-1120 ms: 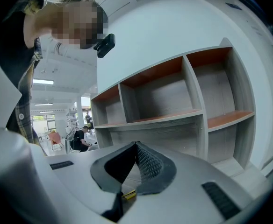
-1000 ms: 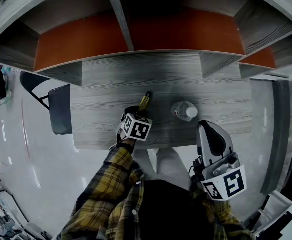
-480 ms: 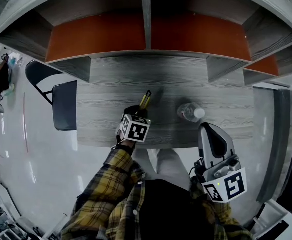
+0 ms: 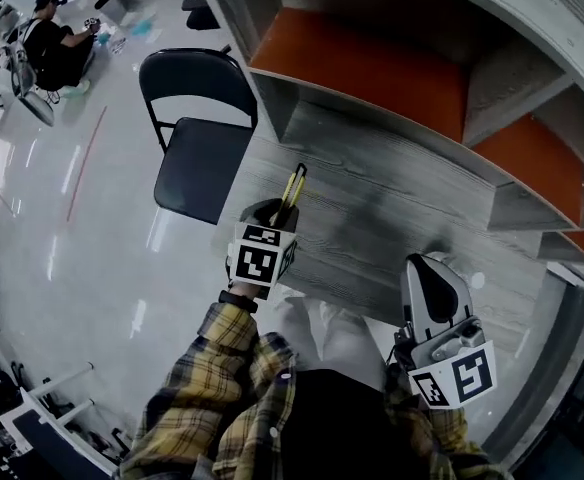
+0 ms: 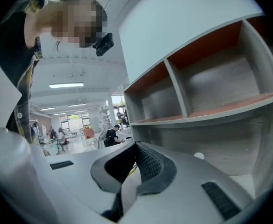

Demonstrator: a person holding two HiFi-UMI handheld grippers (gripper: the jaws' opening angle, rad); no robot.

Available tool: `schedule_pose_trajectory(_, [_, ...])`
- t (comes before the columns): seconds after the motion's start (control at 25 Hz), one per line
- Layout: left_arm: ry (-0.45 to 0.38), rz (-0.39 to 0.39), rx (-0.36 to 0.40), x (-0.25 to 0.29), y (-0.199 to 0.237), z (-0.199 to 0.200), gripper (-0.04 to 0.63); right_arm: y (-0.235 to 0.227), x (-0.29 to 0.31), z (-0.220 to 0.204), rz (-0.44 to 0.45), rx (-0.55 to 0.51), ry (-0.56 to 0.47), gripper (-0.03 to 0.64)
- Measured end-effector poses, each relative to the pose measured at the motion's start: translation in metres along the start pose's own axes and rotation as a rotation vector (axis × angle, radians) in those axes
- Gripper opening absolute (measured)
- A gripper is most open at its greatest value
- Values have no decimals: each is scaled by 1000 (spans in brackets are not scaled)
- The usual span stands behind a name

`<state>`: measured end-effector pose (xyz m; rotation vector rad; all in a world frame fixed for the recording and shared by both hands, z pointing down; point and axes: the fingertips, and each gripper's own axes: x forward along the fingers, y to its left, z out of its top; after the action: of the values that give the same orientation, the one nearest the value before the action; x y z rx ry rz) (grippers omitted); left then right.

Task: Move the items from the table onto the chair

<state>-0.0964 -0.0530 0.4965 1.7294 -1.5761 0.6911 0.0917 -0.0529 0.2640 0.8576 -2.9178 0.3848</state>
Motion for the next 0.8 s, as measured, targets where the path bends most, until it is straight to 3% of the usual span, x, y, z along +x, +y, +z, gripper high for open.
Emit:
schedule_pose_trajectory(0.24, [-44, 119, -118, -39, 112, -13, 117, 41, 77, -23, 148, -9, 52, 17])
schedule_pose_trajectory(0.44, [-37, 183, -173, -47, 199, -34, 117, 69, 126, -46, 199, -19, 111, 17])
schedule_pose_trajectory(0.6, [13, 201, -202, -17, 260, -65, 117, 81, 164, -69, 202, -24, 163, 17])
schedule_pose_trajectory(0.8, [83, 206, -236, 60, 319, -118, 117, 87, 210, -105, 199, -27, 216, 17])
